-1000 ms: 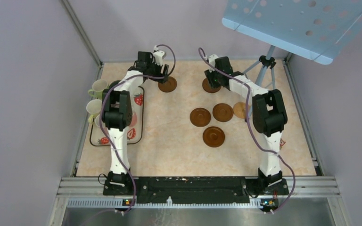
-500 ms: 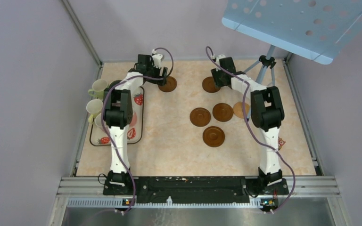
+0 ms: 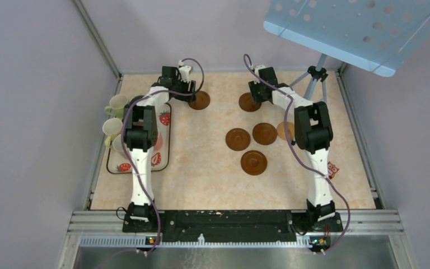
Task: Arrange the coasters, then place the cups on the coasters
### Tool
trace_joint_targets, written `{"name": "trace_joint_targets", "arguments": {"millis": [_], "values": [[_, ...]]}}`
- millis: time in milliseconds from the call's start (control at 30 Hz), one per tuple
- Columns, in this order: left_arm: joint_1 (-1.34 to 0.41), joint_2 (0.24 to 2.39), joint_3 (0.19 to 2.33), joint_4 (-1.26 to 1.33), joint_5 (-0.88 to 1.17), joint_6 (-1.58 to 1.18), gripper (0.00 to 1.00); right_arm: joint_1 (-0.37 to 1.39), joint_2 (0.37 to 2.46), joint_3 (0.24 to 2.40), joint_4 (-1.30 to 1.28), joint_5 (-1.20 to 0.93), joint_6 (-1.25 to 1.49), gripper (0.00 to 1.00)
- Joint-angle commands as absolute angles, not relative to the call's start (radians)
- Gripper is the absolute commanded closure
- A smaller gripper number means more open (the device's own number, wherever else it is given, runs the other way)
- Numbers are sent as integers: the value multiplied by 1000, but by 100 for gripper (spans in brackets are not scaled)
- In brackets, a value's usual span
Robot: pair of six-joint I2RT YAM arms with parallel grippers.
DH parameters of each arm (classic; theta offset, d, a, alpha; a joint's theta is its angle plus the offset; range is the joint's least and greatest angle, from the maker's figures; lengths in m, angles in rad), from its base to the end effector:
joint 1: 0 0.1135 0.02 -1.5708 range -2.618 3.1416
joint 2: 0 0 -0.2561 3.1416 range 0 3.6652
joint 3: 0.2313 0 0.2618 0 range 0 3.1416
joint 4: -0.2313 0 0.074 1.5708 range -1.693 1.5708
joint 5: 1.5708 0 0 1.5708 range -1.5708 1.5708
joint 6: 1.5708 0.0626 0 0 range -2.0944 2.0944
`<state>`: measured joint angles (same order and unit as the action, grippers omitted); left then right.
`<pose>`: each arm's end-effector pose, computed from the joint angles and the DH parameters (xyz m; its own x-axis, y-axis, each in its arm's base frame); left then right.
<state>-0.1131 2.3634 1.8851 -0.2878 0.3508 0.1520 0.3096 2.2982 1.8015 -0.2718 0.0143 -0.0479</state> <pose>0.5460 -0.0837 0.1372 -0.6276 0.2144 -0.7484 0.4523 0.8829 -0.1264 0.5157 0.1640 0.1412 -0.6471 -0.2573 -0.7177 -0.3262 0.9443 -0.0444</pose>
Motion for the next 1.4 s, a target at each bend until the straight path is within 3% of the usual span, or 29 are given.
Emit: {"name": "trace_joint_targets", "arguments": {"millis": [0,433,767,1067,1367], "values": [[-133,2387,1900,-304,396,157,32,317,2329,1836,-291,-18,-24,57],[-187,2365,1831,-265,397,131,45,344,2394,1892,-313,50,6,57],[-214,2344,1789,-252,393,120,47,346,2404,1900,-313,55,32,57],[-216,2292,1780,-260,410,113,40,347,2321,1894,-318,-40,41,55],[-202,2204,1851,-306,367,128,20,347,2176,1908,-316,-34,6,41]]}}
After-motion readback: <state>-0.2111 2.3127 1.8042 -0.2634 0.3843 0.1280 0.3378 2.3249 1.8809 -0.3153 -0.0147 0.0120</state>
